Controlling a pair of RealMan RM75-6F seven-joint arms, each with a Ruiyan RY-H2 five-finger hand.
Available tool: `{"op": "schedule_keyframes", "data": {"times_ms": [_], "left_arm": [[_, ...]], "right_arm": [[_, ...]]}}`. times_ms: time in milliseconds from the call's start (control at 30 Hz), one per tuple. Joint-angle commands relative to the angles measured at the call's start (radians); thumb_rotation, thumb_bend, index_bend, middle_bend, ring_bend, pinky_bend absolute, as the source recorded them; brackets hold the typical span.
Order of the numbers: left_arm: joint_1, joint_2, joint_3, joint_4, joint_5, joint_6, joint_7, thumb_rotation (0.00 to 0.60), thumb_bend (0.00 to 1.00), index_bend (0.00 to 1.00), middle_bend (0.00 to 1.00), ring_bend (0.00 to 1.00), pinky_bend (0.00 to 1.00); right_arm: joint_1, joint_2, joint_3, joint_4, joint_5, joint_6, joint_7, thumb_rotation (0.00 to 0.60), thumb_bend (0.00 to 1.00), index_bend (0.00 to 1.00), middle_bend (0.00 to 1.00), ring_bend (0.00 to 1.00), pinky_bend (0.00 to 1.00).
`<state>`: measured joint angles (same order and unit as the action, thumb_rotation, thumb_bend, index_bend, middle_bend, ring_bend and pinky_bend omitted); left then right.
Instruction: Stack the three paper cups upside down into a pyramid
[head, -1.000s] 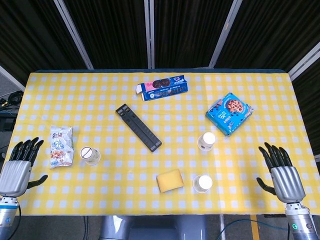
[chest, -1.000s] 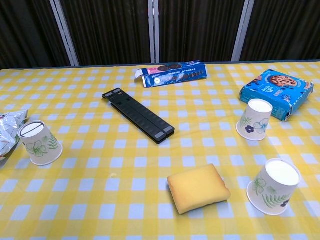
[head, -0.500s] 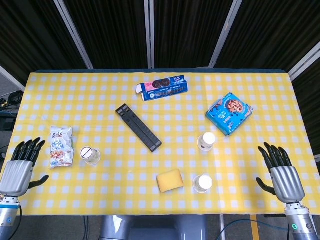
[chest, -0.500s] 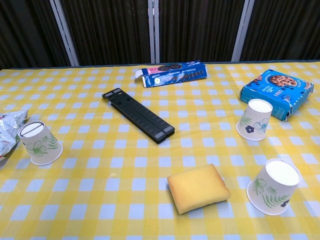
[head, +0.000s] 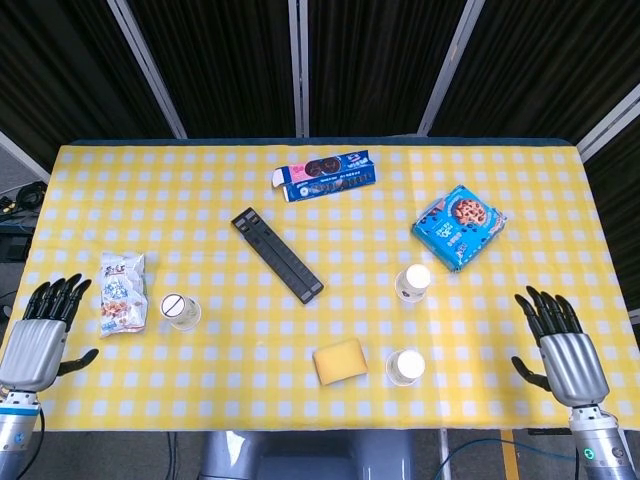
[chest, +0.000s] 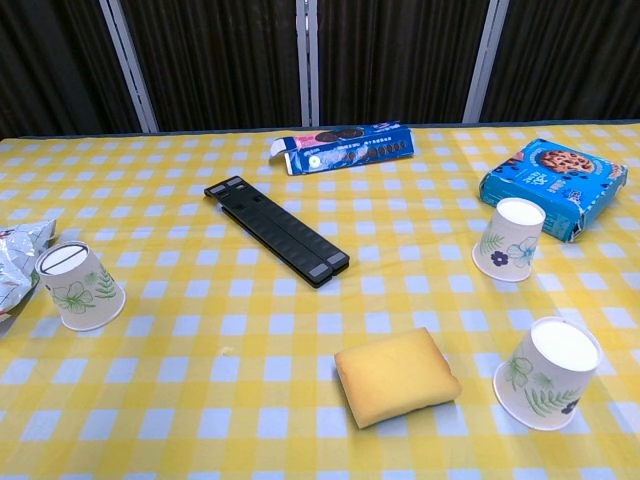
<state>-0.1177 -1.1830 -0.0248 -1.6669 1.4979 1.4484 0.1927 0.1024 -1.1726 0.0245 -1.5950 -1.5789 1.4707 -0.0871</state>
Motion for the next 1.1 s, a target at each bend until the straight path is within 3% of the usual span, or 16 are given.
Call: {"op": "schedule_keyframes", "data": {"times_ms": [33,433,700,900,1100], "left_arm": [[-0.011,0.002,-0.010,-0.005,-0.007,-0.012,-0.006,0.600,0.16,0.00,0.00,0.00,0.00],[-0.141,-0.003,-0.059,-0.054,-0.124,-0.221,0.120,0.600,0.30,0.11,0.00,0.00,0.00],[-0.222,-0.007,-0.077,-0.095,-0.252,-0.352,0.248,0.600,0.30,0.11,0.00,0.00,0.00],[-0.279,-0.033,-0.088,-0.091,-0.350,-0.429,0.304,0.600,0.30,0.17,0.00,0.00,0.00],[-0.312,-0.059,-0.097,-0.093,-0.389,-0.442,0.329,0.600,0.30,0.21,0.00,0.00,0.00]], "right_arm": [[0.000,0.001,0.000,0.001,0.003,-0.002,0.004,0.600,0.14,0.00,0.00,0.00,0.00],[0.004,0.005,0.001,0.003,0.008,-0.013,0.026,0.600,0.14,0.00,0.00,0.00,0.00],[0.006,0.005,0.000,0.004,0.006,-0.015,0.030,0.600,0.14,0.00,0.00,0.00,0.00],[0.007,0.005,-0.003,0.003,0.003,-0.016,0.032,0.600,0.14,0.00,0.00,0.00,0.00],[0.006,0.007,-0.002,0.002,0.007,-0.017,0.036,0.600,0.14,0.00,0.00,0.00,0.00]]}}
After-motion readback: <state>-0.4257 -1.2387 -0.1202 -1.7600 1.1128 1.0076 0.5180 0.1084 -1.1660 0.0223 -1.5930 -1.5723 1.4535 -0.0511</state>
